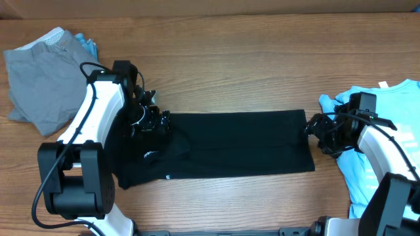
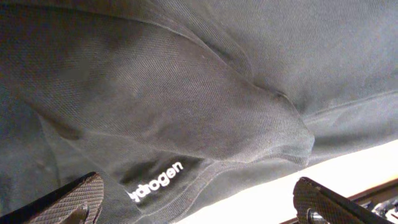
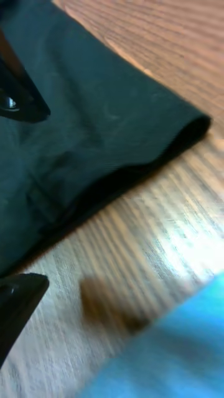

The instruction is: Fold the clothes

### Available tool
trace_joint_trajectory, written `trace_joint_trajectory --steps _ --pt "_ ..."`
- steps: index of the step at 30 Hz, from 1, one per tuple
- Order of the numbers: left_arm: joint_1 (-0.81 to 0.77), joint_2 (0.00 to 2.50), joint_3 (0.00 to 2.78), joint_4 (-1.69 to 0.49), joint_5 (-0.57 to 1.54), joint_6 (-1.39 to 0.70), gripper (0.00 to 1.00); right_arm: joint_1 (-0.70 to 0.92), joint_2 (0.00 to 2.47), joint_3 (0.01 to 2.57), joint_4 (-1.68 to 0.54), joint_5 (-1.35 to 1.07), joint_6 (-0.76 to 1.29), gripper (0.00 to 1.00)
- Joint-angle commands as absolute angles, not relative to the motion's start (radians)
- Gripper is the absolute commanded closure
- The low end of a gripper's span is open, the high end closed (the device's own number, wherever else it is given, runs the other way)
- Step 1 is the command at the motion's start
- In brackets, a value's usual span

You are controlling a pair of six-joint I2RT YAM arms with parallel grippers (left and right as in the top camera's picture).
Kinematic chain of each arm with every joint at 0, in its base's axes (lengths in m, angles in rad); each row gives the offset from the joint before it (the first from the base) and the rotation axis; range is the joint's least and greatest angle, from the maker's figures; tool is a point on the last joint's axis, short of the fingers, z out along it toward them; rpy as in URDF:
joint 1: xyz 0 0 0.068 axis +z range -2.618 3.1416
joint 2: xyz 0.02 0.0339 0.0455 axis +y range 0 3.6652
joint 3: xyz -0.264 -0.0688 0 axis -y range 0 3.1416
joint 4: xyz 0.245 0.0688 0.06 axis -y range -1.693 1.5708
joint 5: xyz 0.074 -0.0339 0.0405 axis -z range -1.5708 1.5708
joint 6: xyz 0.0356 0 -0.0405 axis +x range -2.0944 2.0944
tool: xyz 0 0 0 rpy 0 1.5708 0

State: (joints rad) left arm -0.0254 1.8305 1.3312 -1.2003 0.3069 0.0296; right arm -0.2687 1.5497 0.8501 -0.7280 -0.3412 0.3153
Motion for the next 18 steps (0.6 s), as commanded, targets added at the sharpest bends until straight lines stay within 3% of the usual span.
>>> trace_joint_trajectory --steps 1,18 --pt "-0.020 1.804 1.331 -1.200 0.334 0.053 0.00 -0.291 1.551 0.871 -0.710 -0.358 0.284 0.17" --pt "-0.088 1.804 1.313 -1.275 0.210 0.109 0.08 -0.289 1.542 0.873 -0.689 -0.425 0.281 0.17"
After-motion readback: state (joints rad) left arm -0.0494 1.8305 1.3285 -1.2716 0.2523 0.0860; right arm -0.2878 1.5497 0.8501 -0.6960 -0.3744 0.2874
